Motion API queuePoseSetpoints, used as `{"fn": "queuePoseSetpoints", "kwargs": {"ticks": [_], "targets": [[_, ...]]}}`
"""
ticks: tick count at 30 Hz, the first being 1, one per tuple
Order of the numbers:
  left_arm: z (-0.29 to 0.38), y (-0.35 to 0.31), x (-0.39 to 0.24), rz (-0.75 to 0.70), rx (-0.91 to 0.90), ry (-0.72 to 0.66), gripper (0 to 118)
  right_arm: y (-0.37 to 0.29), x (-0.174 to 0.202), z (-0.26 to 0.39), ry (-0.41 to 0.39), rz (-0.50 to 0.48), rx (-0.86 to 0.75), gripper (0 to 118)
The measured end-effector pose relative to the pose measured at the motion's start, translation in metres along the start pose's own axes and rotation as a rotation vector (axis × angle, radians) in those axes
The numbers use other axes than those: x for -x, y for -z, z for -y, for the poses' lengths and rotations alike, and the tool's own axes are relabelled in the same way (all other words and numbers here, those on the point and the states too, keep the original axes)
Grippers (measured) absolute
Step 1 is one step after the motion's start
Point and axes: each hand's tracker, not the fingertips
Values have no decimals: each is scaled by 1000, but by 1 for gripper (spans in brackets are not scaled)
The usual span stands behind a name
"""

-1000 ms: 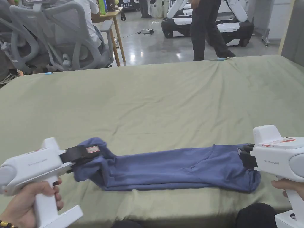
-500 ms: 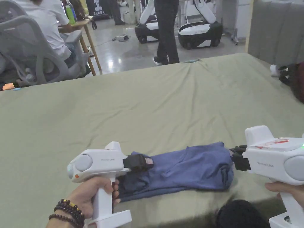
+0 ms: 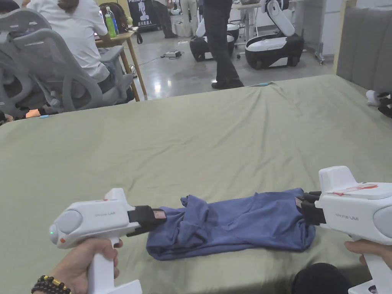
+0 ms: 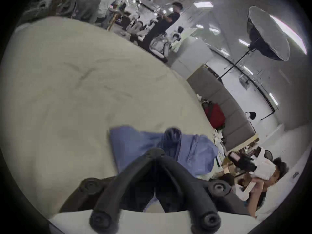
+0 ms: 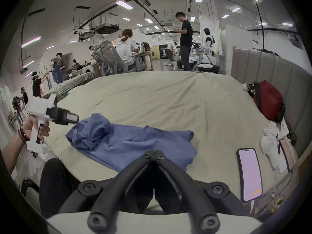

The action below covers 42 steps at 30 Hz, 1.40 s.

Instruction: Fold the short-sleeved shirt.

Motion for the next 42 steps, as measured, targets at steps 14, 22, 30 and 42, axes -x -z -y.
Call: {"fn": "queuePoseSetpoints", "kwargs": {"ticks": [14, 22, 30, 42], "targets": [[27, 169, -88, 124, 197, 79, 0, -24, -14, 13, 31, 66, 4, 0], [3, 86, -77, 170, 47, 94, 0, -19, 1, 0, 0, 77, -19, 0], [-6, -36, -7, -27, -109, 46, 0, 7, 32, -10, -12, -43, -37, 0], [9, 0, 1, -40, -40, -12, 104, 2, 42, -2, 2, -80, -34, 0]]}}
